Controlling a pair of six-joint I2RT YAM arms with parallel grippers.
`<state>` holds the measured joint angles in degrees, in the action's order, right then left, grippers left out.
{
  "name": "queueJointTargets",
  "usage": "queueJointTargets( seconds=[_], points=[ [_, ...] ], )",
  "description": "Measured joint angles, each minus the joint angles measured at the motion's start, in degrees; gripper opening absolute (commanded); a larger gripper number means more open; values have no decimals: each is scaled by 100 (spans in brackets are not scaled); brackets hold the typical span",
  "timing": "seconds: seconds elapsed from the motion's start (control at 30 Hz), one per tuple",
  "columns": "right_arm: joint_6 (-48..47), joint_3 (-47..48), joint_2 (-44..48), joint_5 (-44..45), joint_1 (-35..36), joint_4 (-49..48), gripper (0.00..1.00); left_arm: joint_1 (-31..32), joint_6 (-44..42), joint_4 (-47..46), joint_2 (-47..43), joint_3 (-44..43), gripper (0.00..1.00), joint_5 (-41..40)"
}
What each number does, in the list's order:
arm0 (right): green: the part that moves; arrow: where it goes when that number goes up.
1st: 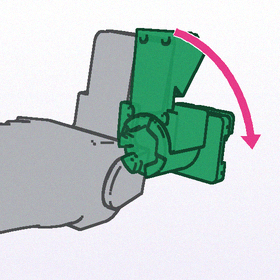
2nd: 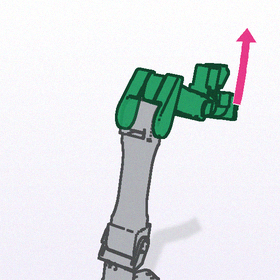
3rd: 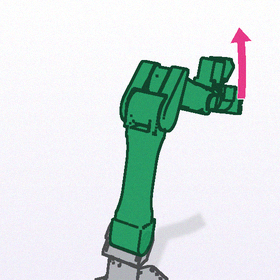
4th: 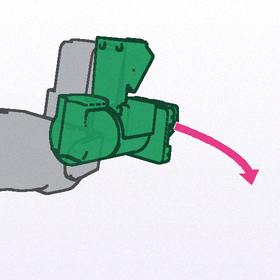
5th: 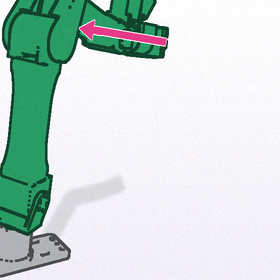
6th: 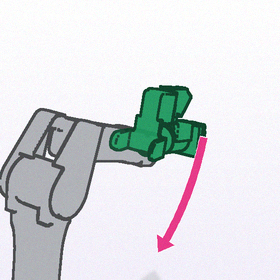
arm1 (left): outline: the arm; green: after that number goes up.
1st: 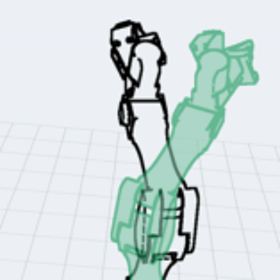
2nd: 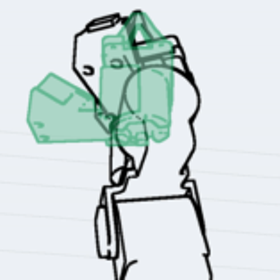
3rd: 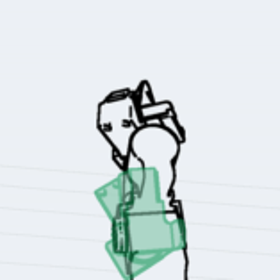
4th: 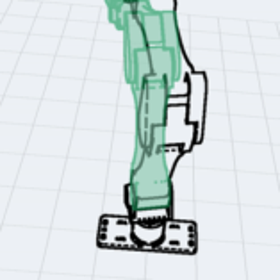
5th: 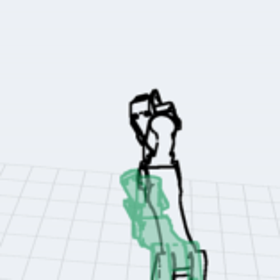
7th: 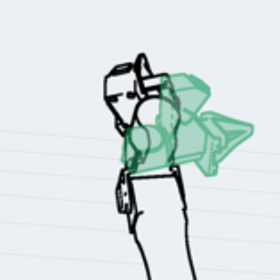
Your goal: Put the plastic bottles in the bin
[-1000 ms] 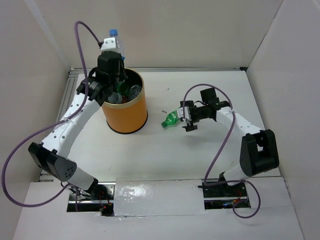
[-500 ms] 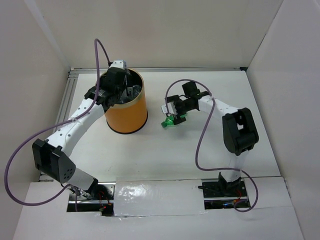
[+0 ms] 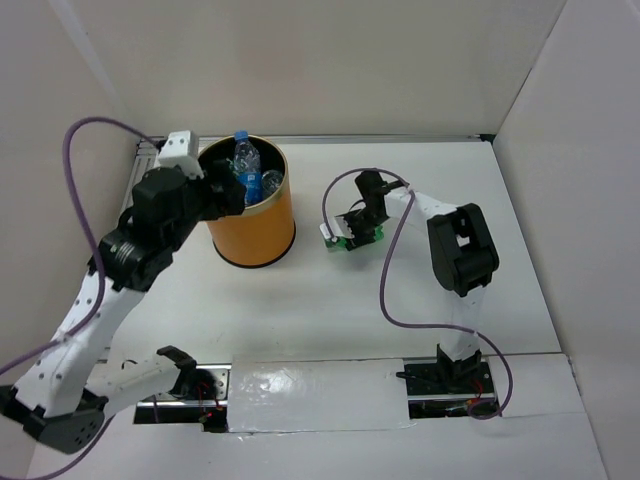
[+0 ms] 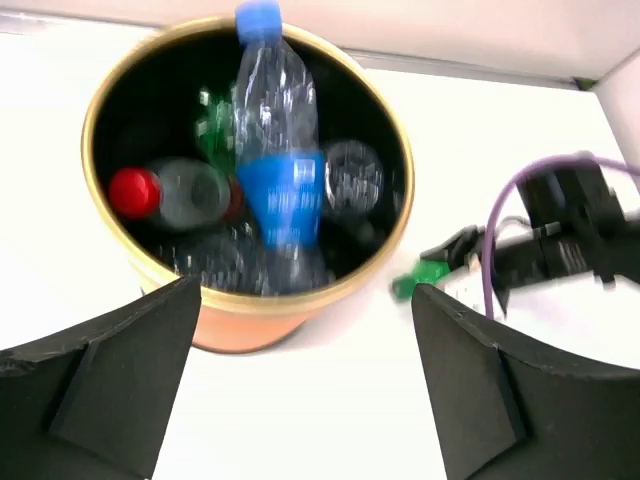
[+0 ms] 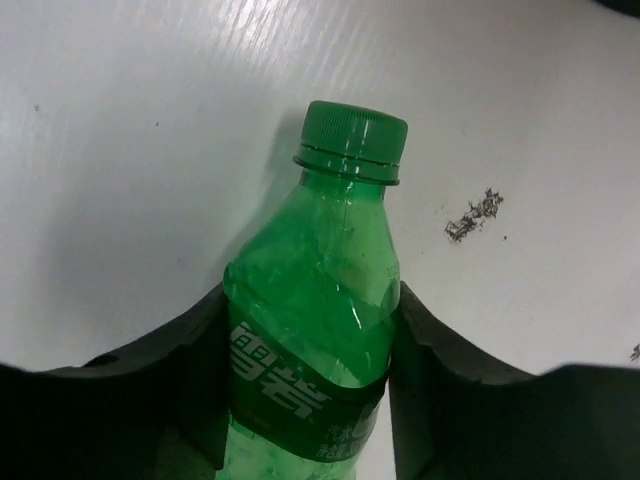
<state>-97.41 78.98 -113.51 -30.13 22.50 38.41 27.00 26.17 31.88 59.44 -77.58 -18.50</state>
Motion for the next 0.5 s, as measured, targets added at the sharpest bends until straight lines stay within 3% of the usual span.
queueJointTargets(
  seconds=[0.07,0.23,0.33,0.5],
  points=[
    [111,109,-28,50,0,146,17,37,68,-15,-472,525,99,46],
    [1003,693,42,-363,26,929,8,48,323,42,-1545,1902,99,144],
    [1878,2159,186,-835,197,898,8,48,601,111,-2341,2809,99,201],
    [3486,4116,581,-1469,717,-114,14,55,911,229,-3456,3595,99,221]
  ],
)
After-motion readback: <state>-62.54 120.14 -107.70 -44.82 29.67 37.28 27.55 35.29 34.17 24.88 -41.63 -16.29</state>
